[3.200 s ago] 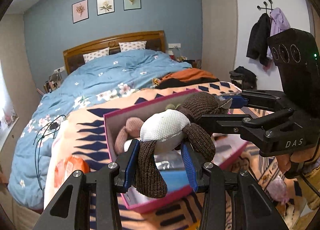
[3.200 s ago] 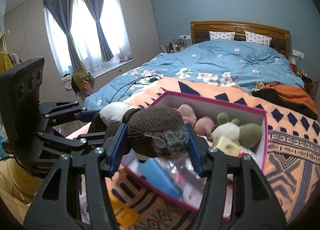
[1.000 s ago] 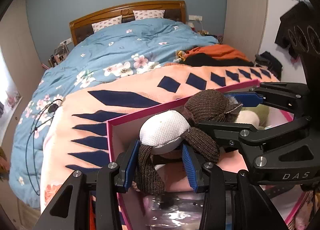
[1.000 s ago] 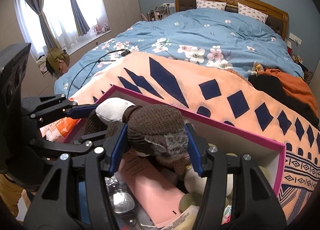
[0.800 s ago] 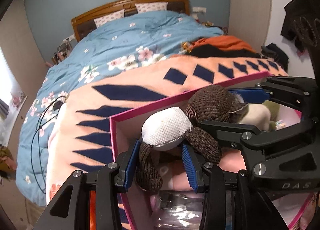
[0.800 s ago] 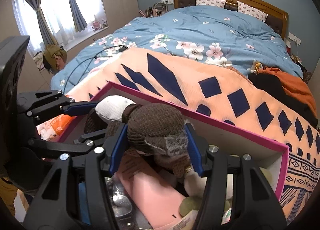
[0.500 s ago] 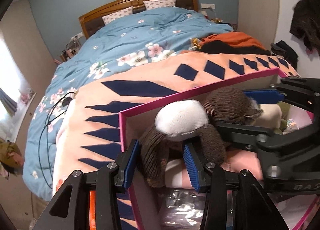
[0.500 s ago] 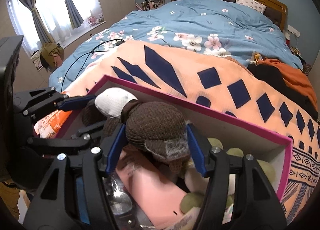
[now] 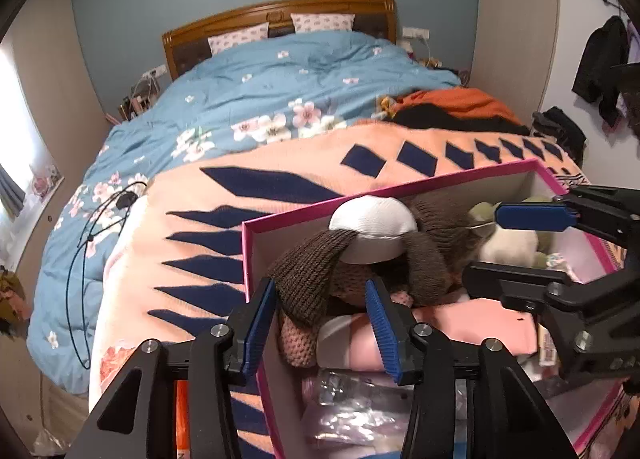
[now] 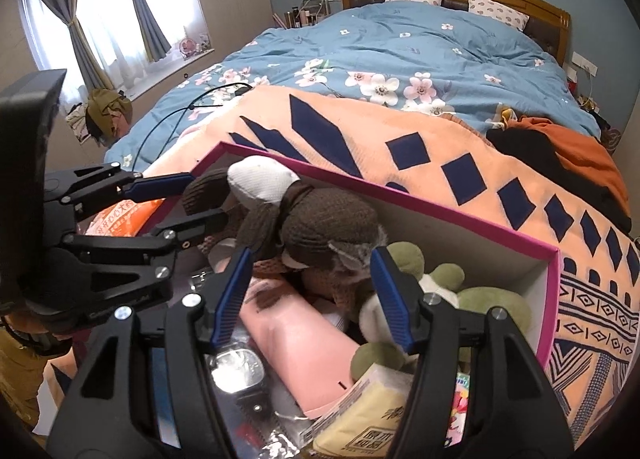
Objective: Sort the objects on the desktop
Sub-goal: 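Open both grippers to release the plush dog into the box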
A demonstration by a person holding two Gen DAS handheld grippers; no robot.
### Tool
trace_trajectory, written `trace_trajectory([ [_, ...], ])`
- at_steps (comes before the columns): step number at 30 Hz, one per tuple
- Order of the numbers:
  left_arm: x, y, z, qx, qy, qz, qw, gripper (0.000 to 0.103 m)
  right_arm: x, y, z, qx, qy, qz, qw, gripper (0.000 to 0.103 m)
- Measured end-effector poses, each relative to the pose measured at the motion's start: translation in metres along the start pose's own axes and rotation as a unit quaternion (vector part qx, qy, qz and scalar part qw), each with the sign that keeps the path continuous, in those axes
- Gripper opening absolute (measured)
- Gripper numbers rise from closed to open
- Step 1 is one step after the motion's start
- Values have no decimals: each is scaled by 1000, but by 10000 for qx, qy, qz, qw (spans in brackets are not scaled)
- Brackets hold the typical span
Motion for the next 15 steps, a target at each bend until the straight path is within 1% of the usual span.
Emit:
trace_trajectory([
  [2, -1, -11, 2, 63, -2, 152, 9999, 55, 1, -5, -1, -52, 11, 48, 10000, 63],
  [4, -2, -30, 4, 187, -42, 375, 9991, 56, 1, -14, -2, -138, 58, 134, 9998, 63],
  [6, -1, -50, 6, 338, -49, 587, 9977, 64, 2, -27, -3, -249, 117, 270, 9993, 63],
  [8, -1, -68, 9, 430, -17, 775, 9961, 67, 3, -40, -5, -362, 179, 374, 9985, 63],
  [12, 4, -115, 16, 543, 20, 1166, 9917, 71, 9, -78, -16, -678, 196, 665, 9953, 63],
  [14, 9, -133, 18, 652, -15, 1273, 9897, 73, 15, -95, -22, -794, 153, 762, 9938, 64],
  [15, 14, -143, 20, 695, -19, 1306, 9890, 74, 21, -109, -27, -883, 117, 830, 9926, 66],
])
Point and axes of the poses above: each gripper's, at about its wrist camera, not at the fingertips, and y roughly the way its jaws point, z to its right, x to its underside, the point moved 2 cm from there along y, roughly the way its jaws point, and after that the axes turned 15 degrees about z, right-handed, at the moved point
